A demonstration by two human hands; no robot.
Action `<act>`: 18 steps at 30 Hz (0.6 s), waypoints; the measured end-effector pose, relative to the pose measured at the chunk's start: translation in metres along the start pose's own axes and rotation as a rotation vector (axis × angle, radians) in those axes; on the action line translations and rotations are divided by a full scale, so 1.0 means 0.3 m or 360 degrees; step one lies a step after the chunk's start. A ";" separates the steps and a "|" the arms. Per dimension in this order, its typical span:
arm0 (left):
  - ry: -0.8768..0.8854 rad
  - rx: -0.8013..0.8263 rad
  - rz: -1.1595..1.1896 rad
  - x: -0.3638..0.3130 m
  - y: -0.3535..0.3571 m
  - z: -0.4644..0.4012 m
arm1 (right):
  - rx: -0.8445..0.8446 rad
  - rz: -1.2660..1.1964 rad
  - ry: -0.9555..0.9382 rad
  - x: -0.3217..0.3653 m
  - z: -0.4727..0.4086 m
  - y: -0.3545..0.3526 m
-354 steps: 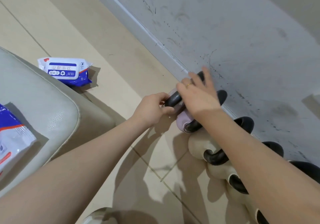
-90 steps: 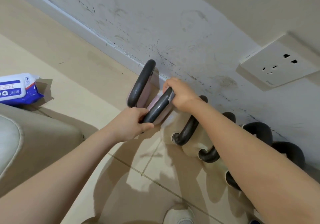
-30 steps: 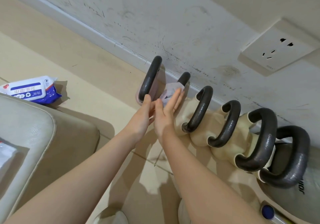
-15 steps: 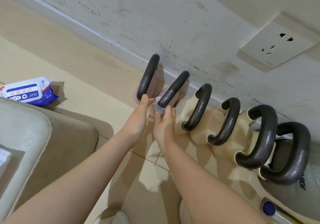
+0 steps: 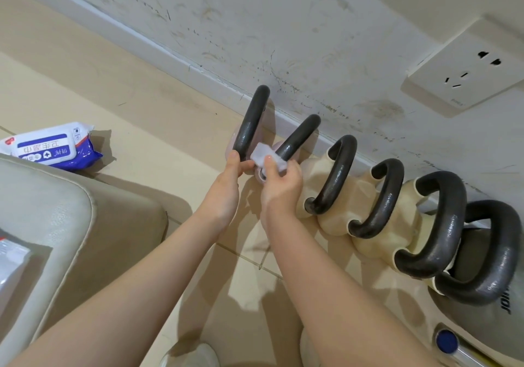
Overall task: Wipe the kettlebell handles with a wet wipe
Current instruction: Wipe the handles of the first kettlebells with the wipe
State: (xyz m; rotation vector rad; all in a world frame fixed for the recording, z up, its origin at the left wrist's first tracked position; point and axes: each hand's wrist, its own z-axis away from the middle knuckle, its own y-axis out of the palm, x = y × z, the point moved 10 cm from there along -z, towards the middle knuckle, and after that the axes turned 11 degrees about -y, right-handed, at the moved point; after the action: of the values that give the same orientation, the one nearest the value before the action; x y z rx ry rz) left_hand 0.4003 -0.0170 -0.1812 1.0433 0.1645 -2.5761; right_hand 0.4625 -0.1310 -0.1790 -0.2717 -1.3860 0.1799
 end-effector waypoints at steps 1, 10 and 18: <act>-0.0007 0.0027 -0.0006 0.003 0.003 -0.002 | -0.0045 0.0006 -0.0001 -0.008 0.000 -0.009; 0.0019 0.0179 -0.0056 -0.022 0.044 0.016 | 0.0165 -0.0054 0.0039 0.039 0.047 0.073; 0.0044 0.0284 0.0089 -0.043 0.087 0.001 | 0.0322 0.0986 -0.0738 0.212 0.028 0.062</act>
State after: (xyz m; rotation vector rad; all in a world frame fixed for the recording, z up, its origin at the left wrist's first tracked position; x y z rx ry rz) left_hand 0.4182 -0.0377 -0.1715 1.1294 -0.0884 -2.5636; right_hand 0.4662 -0.0946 -0.1231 -0.5076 -1.6890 0.9387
